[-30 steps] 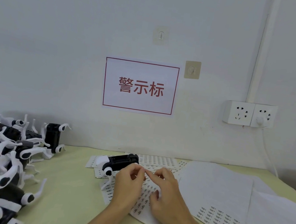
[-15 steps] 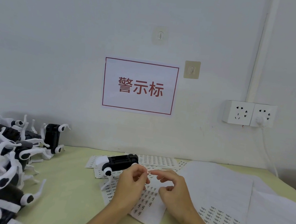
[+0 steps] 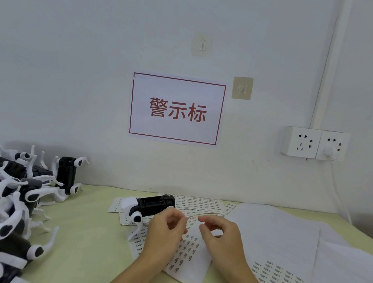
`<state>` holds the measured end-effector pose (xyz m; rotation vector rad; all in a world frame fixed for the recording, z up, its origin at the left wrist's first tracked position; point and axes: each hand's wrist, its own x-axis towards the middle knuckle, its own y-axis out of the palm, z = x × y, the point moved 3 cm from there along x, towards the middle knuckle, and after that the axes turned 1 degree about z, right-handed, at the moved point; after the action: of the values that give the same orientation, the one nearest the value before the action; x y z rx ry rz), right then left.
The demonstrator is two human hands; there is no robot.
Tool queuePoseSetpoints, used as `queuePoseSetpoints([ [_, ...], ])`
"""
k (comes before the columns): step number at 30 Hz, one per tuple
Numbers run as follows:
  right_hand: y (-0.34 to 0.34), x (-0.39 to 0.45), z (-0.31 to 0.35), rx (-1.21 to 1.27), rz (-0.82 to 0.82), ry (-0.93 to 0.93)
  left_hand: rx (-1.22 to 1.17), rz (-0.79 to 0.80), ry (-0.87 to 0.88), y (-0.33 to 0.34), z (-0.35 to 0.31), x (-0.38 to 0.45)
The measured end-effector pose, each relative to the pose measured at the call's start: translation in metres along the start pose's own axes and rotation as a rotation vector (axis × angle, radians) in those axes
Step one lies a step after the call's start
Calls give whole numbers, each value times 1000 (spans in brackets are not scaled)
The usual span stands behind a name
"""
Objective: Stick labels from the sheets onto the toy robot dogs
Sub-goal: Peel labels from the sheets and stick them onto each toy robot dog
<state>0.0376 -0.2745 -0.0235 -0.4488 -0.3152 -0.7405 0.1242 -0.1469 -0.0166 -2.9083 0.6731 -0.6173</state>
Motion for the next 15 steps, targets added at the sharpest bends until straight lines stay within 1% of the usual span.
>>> queuePoseSetpoints([
  [8, 1, 0, 4, -20, 12, -42, 46, 53, 58, 2, -1, 0],
  [15, 1, 0, 4, -50, 22, -40, 93, 72, 69, 4, -3, -2],
])
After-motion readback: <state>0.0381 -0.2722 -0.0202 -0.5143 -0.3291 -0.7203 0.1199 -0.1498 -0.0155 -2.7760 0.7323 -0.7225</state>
